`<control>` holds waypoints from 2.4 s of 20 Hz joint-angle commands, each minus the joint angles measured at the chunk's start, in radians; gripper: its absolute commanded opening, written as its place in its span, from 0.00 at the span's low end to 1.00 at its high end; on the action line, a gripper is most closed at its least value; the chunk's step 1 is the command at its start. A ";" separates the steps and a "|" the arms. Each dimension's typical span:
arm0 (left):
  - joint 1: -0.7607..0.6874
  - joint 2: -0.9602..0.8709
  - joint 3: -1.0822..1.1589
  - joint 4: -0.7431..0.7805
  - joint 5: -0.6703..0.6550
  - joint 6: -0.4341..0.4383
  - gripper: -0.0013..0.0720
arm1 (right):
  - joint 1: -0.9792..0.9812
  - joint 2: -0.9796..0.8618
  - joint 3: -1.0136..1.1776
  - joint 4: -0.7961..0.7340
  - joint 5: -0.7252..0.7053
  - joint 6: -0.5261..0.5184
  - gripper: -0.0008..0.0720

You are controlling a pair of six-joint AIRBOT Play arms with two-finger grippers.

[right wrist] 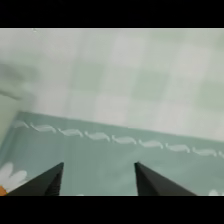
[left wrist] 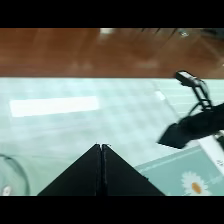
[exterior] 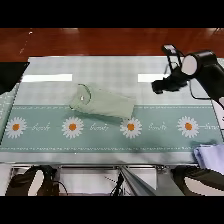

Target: Fold the shirts.

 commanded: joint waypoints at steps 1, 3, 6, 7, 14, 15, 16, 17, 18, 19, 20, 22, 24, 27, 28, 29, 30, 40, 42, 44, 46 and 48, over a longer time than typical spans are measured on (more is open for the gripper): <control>0.001 0.000 0.000 0.081 -0.001 0.001 0.06 | -0.151 0.016 -0.182 0.380 -0.083 -0.076 0.85; 0.000 0.000 0.000 0.081 -0.001 0.001 0.06 | -0.151 0.011 -0.300 0.638 -0.283 -0.126 0.85; 0.001 -0.001 0.000 0.081 -0.002 -0.037 0.06 | -0.097 -0.025 -0.396 0.815 -0.415 -0.191 0.85; 0.000 -0.002 0.000 0.081 -0.002 -0.049 0.06 | -0.074 -0.045 -0.409 0.843 -0.427 -0.203 0.85; 0.000 -0.002 0.000 0.081 -0.005 -0.104 0.06 | 0.086 -0.175 -0.413 0.987 -0.519 -0.226 0.81; 0.001 -0.002 0.000 0.081 -0.009 -0.104 0.06 | 0.097 -0.186 -0.413 0.999 -0.521 -0.227 0.70; 0.000 -0.002 -0.002 0.082 -0.009 -0.103 0.06 | 0.099 -0.190 -0.413 1.001 -0.520 -0.227 0.49; 0.001 -0.003 -0.002 0.082 -0.008 -0.103 0.06 | 0.096 -0.187 -0.413 0.994 -0.519 -0.230 0.22; 0.001 -0.006 -0.002 0.082 -0.009 -0.103 0.06 | 0.081 -0.179 -0.413 0.994 -0.507 -0.244 0.05; 0.001 -0.009 -0.002 0.082 -0.009 -0.103 0.06 | 0.058 -0.158 -0.413 0.991 -0.486 -0.292 0.05; 0.001 -0.012 -0.002 0.082 -0.009 -0.103 0.06 | 0.025 -0.121 -0.413 0.978 -0.457 -0.341 0.05; 0.000 -0.023 -0.002 0.106 -0.008 -0.103 0.06 | -0.067 -0.001 -0.412 0.924 -0.398 -0.346 0.05; 0.000 -0.049 -0.002 0.135 -0.008 -0.103 0.06 | -0.198 0.148 -0.387 0.869 -0.301 -0.260 0.05; -0.007 -0.124 -0.002 0.138 -0.006 -0.098 0.06 | -0.446 0.359 -0.304 0.790 -0.030 -0.180 0.05; -0.013 -0.157 -0.002 0.137 -0.004 -0.095 0.06 | -0.530 0.421 -0.270 0.735 0.055 -0.142 0.05; -0.022 -0.190 -0.002 0.138 -0.003 -0.091 0.06 | -0.621 0.484 -0.230 0.673 0.137 -0.109 0.05; -0.030 -0.223 -0.002 0.138 -0.004 -0.091 0.06 | -0.710 0.542 -0.187 0.613 0.203 -0.084 0.05; -0.112 -0.475 -0.002 0.137 0.021 0.077 0.06 | -1.149 0.683 0.052 0.051 0.587 -0.101 0.05; -0.114 -0.502 -0.002 0.137 0.036 0.077 0.06 | -1.149 0.681 0.052 -0.136 0.592 -0.102 0.05; -0.116 -0.518 -0.002 0.137 0.058 0.077 0.06 | -1.149 0.681 0.052 -0.330 0.608 -0.083 0.05; -0.116 -0.526 -0.002 0.137 0.084 0.077 0.06 | -1.149 0.684 0.051 -0.426 0.609 -0.081 0.05; -0.116 -0.535 -0.001 0.137 0.107 0.077 0.06 | -1.149 0.684 0.051 -0.508 0.609 -0.081 0.05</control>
